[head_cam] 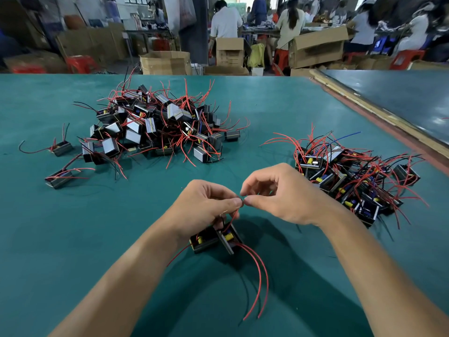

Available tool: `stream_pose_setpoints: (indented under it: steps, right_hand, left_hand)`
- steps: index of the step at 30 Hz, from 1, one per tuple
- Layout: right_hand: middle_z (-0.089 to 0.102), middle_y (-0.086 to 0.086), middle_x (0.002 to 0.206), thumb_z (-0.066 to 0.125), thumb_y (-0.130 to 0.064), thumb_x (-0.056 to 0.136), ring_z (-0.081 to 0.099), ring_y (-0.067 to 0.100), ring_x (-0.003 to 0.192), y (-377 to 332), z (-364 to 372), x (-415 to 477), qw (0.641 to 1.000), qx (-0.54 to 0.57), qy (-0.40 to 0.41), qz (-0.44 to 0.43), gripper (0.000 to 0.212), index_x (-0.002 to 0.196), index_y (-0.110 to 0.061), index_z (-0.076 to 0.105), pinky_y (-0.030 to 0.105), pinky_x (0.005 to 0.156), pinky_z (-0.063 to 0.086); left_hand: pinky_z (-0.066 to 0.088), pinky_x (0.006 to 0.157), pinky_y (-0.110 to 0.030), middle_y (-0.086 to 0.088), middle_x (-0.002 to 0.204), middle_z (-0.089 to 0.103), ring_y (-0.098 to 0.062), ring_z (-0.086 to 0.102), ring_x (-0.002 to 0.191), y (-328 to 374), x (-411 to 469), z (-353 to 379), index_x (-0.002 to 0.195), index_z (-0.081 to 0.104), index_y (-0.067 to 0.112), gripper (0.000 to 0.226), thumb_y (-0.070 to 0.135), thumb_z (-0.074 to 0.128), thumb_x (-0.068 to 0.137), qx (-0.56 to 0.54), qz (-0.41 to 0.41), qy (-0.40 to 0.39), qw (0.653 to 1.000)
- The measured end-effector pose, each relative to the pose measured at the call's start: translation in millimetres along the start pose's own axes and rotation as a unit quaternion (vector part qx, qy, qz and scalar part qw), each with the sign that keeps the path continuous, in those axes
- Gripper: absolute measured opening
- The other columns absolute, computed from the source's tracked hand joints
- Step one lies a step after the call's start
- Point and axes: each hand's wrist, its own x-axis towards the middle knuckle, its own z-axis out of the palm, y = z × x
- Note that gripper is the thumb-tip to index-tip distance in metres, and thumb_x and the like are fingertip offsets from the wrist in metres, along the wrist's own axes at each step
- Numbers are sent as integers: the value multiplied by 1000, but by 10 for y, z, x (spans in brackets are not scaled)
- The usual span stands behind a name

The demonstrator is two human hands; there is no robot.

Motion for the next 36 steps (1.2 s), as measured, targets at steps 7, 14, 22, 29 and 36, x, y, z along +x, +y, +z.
stream_pose_setpoints:
  steps: [7, 14, 22, 29, 36]
  right_hand:
    - [68, -8, 65, 73, -10, 87, 54, 0, 57, 7, -24, -9, 1000, -23, -20, -4, 17, 76, -24, 72, 14, 59, 44]
    - [68, 0, 65, 71, -13, 87, 55, 6, 59, 17, -11, -10, 999, -21, -30, -3, 15, 73, -20, 70, 29, 60, 48]
    - [68, 7, 66, 67, -8, 88, 56, 15, 59, -6, -13, -17, 999, 15, -41, 4, 17, 73, -15, 66, 35, 60, 48]
    - [57, 2, 55, 62, -14, 80, 53, 14, 56, -55, -18, -11, 995, 71, -61, 27, 13, 68, -10, 61, 24, 58, 45]
    - [59, -2, 61, 62, -8, 89, 55, 14, 60, -23, -16, -36, 994, 85, -63, 16, 14, 75, -7, 64, 32, 62, 51]
  left_hand:
    - [43, 49, -20, -3, 61, 66, -15, 46, 50, 12, -10, 10, 66, 74, 14, 24, 6, 68, 88, 3, 1, -5, 1000]
    - [43, 49, -21, -2, 61, 66, -17, 47, 51, 12, -10, -6, 69, 74, 14, 21, 7, 68, 88, 14, 14, -2, 1000]
    - [40, 45, -18, 0, 58, 66, -14, 46, 46, 17, -15, 5, 71, 72, 10, 19, 6, 67, 89, 45, 37, 3, 998]
    - [40, 47, -17, 0, 60, 67, -12, 48, 47, 7, -15, 6, 71, 72, 13, 19, 6, 68, 88, 56, 55, -20, 997]
    - [41, 48, -22, -2, 62, 67, -17, 49, 50, 2, -11, -11, 71, 72, 13, 19, 8, 67, 89, 54, 55, -13, 997]
